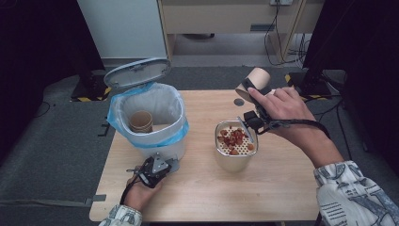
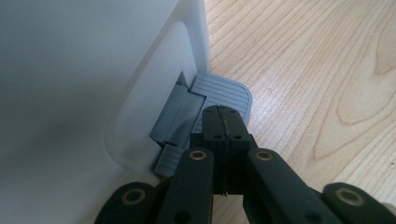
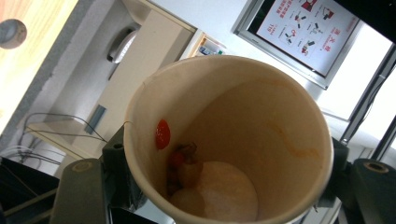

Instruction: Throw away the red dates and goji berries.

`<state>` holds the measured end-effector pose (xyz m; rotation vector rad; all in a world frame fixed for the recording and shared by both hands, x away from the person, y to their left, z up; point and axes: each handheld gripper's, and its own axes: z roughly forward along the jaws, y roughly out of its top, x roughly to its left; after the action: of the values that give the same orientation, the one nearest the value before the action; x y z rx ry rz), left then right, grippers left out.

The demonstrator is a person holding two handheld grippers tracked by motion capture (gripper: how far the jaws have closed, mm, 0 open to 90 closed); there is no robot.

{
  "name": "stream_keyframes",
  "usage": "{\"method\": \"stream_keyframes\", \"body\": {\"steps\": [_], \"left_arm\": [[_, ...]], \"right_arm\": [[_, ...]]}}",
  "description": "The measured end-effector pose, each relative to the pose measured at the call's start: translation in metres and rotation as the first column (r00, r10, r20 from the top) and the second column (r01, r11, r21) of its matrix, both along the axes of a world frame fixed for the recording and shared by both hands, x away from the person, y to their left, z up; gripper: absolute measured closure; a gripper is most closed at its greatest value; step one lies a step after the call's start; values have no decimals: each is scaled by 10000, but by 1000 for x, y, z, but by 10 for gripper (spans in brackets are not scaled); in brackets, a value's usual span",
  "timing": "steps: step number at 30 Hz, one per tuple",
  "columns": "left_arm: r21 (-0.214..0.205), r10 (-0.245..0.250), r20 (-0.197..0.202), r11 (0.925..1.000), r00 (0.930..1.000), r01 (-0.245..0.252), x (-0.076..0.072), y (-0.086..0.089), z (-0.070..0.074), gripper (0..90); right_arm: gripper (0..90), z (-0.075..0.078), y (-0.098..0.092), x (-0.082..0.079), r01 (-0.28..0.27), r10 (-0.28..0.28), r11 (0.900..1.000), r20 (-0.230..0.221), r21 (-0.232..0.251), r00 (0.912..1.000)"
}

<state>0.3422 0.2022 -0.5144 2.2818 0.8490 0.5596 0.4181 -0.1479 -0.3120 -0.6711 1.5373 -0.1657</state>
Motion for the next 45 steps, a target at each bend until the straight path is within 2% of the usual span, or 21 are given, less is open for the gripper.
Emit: {"method": "stream_keyframes", "body": {"steps": [5, 8, 9, 11, 12, 14, 17, 19, 21, 22, 23, 24, 28, 31, 35, 37, 40, 45], "left_arm": [[-9, -1, -5, 10000, 10000, 1, 0, 0, 0, 899], [-14, -6, -9, 10000, 10000, 6, 0, 0, 0, 899], [-11, -5, -7, 10000, 10000, 5, 0, 0, 0, 899], [-4, -3, -5, 10000, 10000, 3, 0, 0, 0, 899], [-9, -2, -8, 10000, 10000, 2, 0, 0, 0, 899], [-24, -2, -15, 10000, 10000, 2, 0, 0, 0, 899], [-24, -7, -13, 10000, 10000, 7, 0, 0, 0, 899], [-33, -4, -14, 10000, 10000, 4, 0, 0, 0, 899], [-22, -1, -16, 10000, 10000, 0, 0, 0, 0, 899], [-32, 1, -16, 10000, 10000, -1, 0, 0, 0, 899], [-41, 3, -23, 10000, 10000, -4, 0, 0, 0, 899], [-40, 1, -22, 10000, 10000, -2, 0, 0, 0, 899], [-17, -3, -12, 10000, 10000, 3, 0, 0, 0, 899], [-47, 0, -20, 10000, 10000, 0, 0, 0, 0, 899], [-35, -1, -14, 10000, 10000, 1, 0, 0, 0, 899], [-33, -1, -15, 10000, 10000, 1, 0, 0, 0, 899], [-35, -2, -13, 10000, 10000, 2, 0, 0, 0, 899], [-56, 0, -20, 10000, 10000, -1, 0, 0, 0, 899]], "right_arm": [[305, -1, 2, -1, -26, 29, 9999, 265, -97, 9996], [307, -14, 8, -4, -197, 229, 9932, 261, -1150, 9994], [308, -18, 9, -5, -237, 277, 9907, 278, -1337, 9992], [308, -14, 8, -4, -210, 249, 9936, 335, -1110, 9991], [309, -11, 6, -3, -100, 135, 9969, 448, -783, 9989], [311, -9, 7, -3, -89, 127, 9970, 489, -763, 9987], [311, -24, 8, -4, -265, 309, 9886, 273, -1482, 9991], [311, -23, 6, -3, -152, 194, 9900, 286, -1405, 9994], [312, -19, 3, -2, -37, 78, 9959, 449, -903, 9990], [313, -22, 4, -2, -90, 136, 9926, 375, -1208, 9992], [313, -31, 5, -3, -194, 216, 9891, 135, -1462, 9997], [313, -36, 5, -4, -192, 180, 9892, -101, -1453, 9998], [313, -36, 5, -1, -131, 107, 9949, -240, -1003, 9997], [312, -37, 2, 0, -91, 61, 9943, -288, -1059, 9996], [311, -35, 0, 2, -25, -8, 9966, -400, -823, 9992], [310, -34, 0, 3, 3, -34, 9981, -495, -618, 9988], [310, -33, -1, 5, 74, -79, 10000, -774, -63, 9970], [309, -32, -4, 10, 300, -224, 9974, -1137, 654, 9933]]}}
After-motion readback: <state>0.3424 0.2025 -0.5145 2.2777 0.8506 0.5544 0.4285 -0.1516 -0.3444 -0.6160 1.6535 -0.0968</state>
